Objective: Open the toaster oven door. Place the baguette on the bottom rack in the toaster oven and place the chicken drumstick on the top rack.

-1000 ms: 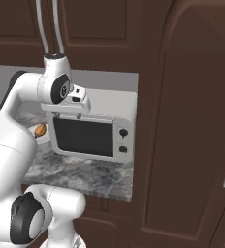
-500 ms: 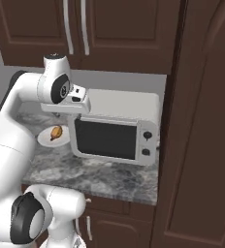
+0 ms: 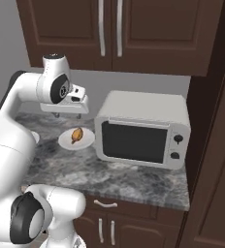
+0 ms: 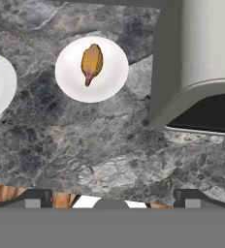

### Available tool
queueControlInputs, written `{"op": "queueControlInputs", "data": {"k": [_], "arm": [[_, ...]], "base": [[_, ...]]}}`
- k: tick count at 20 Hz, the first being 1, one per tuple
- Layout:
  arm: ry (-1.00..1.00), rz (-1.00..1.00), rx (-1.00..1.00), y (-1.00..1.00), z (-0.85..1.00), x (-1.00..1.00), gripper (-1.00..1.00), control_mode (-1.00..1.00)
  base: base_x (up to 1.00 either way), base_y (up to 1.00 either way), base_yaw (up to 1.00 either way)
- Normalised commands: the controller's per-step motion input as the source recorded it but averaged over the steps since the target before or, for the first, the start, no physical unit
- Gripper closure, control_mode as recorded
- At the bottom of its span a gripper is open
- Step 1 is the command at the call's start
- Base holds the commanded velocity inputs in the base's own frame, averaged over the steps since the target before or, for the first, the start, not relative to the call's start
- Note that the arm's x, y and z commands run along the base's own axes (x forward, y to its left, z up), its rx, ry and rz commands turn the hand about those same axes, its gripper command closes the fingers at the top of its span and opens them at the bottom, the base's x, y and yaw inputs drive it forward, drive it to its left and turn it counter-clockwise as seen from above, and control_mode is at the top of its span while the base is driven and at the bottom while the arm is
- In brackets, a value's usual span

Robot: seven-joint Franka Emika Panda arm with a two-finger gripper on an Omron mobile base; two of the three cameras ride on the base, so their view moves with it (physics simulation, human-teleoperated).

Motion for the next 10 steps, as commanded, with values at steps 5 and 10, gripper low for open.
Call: {"op": "queueControlInputs", "data": {"k": [5, 10], "arm": [[0.0, 0.0, 0.0, 0.0, 0.0, 0.0, -1.0, 1.0], [0.0, 0.0, 0.0, 0.0, 0.0, 0.0, -1.0, 1.0]], "base": [[0.24, 0.39, -0.08], [0.21, 0.36, -0.01]]}}
